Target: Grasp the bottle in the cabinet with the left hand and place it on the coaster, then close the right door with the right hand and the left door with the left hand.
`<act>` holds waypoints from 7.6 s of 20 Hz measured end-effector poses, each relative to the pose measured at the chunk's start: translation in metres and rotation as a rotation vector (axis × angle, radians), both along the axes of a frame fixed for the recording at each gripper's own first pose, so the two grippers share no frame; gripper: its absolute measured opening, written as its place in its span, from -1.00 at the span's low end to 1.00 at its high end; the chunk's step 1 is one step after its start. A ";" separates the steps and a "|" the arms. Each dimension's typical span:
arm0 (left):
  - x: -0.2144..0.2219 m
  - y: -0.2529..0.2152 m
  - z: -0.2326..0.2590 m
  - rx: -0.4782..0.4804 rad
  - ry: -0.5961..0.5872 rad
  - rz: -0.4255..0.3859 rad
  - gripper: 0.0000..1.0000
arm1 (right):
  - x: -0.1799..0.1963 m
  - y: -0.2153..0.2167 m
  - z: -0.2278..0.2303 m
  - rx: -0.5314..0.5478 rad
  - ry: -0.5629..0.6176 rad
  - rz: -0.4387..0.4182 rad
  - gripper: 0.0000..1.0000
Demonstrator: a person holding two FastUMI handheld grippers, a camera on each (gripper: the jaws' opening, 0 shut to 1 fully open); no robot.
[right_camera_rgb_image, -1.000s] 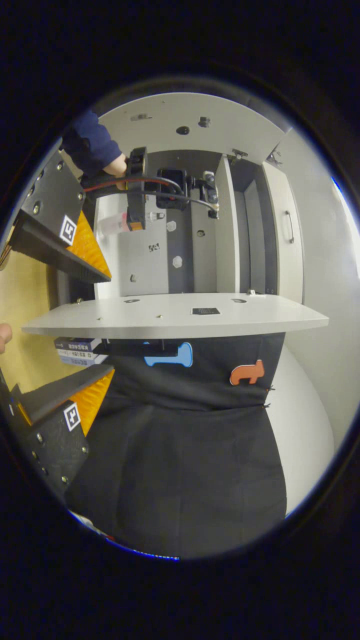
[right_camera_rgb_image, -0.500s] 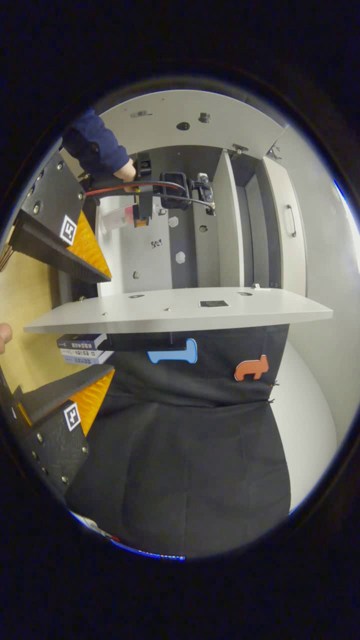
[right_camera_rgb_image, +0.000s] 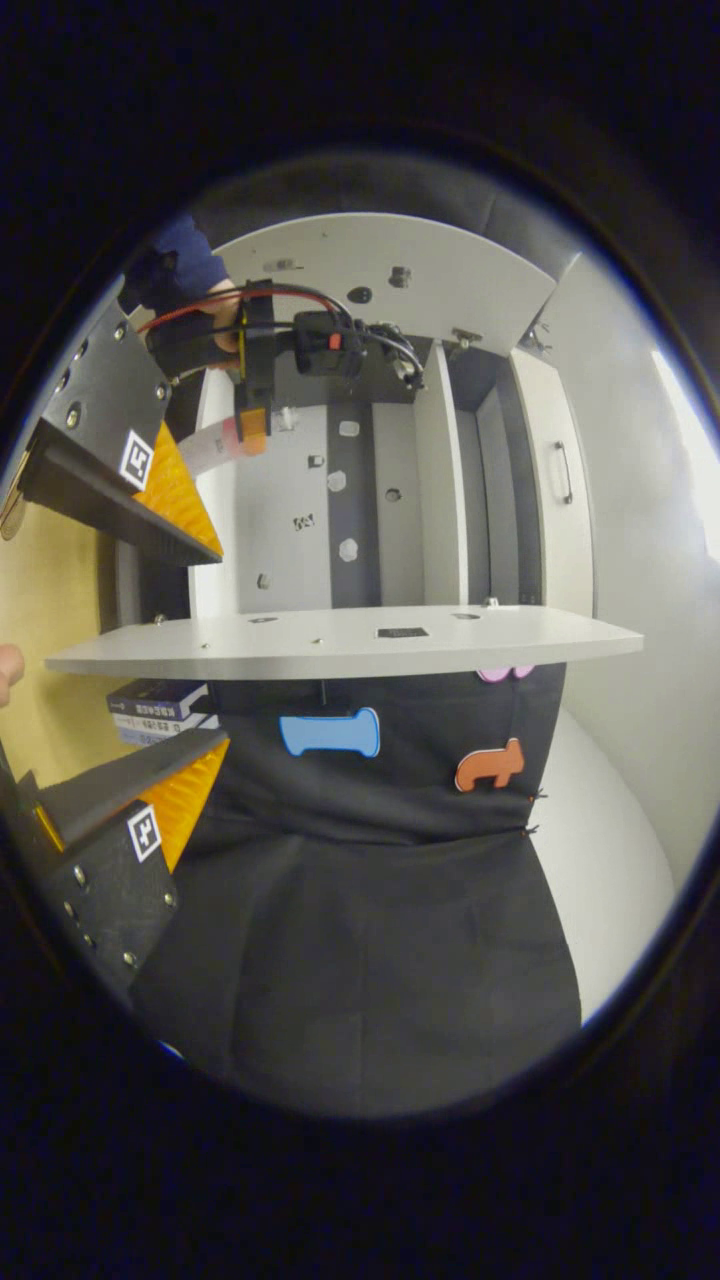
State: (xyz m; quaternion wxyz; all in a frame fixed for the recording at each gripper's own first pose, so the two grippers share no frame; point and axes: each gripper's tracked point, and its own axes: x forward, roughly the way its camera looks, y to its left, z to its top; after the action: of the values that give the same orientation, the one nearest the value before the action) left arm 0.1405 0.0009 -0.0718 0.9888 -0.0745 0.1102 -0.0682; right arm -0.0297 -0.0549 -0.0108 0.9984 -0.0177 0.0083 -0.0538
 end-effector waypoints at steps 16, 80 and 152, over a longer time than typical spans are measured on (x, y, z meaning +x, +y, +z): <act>-0.132 0.019 -0.193 -0.062 0.242 -0.014 0.61 | 0.000 0.006 0.012 -0.011 -0.036 0.128 0.97; -0.172 0.011 -0.074 0.105 -0.030 0.080 0.75 | 0.016 -0.054 0.018 -0.080 -0.054 0.067 0.97; -0.250 0.242 0.014 0.041 -0.151 0.689 0.91 | 0.101 0.127 -0.007 -0.082 -0.009 0.390 0.94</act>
State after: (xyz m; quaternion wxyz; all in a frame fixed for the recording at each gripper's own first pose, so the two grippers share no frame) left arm -0.1093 0.2432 -0.0581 0.9603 -0.0823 0.0067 0.2664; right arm 0.0717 0.0720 -0.0182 0.9884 -0.0592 -0.0018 0.1402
